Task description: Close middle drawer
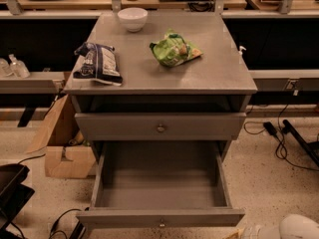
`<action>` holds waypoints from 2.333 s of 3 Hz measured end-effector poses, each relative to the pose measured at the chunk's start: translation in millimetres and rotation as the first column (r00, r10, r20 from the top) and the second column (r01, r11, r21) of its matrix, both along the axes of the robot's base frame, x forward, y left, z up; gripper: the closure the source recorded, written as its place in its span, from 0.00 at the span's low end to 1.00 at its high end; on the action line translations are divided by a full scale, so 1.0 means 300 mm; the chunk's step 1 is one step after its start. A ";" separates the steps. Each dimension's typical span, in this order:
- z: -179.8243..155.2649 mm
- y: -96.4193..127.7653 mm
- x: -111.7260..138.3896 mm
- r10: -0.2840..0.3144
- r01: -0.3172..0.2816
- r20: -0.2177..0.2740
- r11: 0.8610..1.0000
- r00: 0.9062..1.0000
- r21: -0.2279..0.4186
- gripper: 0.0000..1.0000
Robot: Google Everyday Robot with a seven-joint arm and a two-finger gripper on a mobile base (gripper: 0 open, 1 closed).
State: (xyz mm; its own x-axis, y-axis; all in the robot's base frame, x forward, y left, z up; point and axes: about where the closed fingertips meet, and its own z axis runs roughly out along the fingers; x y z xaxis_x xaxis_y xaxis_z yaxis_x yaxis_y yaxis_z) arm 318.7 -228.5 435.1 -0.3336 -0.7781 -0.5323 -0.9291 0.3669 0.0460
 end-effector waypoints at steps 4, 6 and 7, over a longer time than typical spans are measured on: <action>-0.324 0.106 0.230 0.094 -0.095 0.018 0.992 0.995 0.084 1.00; -0.344 0.124 0.302 0.105 -0.108 0.040 0.990 0.994 0.088 1.00; -0.340 0.130 0.367 0.118 -0.122 0.052 0.989 0.992 0.082 1.00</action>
Offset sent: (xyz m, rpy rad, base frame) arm 0.0537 0.0270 -0.1285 0.1157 0.0387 0.0654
